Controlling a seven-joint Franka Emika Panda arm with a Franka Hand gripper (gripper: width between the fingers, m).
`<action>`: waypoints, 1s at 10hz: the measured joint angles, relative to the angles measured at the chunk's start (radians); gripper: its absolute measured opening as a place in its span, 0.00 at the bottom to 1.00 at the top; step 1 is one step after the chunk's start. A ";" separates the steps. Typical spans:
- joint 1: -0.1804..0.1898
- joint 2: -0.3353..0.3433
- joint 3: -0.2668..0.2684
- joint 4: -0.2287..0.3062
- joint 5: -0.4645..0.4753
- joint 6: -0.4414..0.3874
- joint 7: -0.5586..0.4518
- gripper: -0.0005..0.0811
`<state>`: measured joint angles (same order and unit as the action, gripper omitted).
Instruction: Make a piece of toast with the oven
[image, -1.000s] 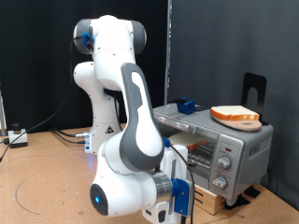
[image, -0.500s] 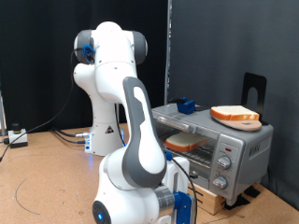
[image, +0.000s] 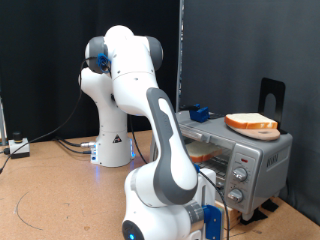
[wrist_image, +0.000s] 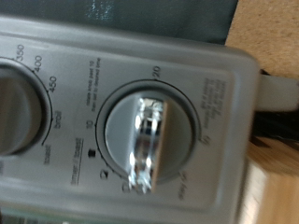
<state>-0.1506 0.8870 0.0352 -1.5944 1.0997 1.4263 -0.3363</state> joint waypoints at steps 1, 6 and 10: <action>0.010 0.000 0.007 -0.001 0.000 0.001 -0.001 0.99; 0.037 0.000 0.026 -0.016 0.006 0.040 -0.002 0.99; 0.038 -0.001 0.041 -0.018 0.007 0.040 -0.004 0.65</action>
<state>-0.1129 0.8860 0.0764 -1.6129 1.1064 1.4665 -0.3407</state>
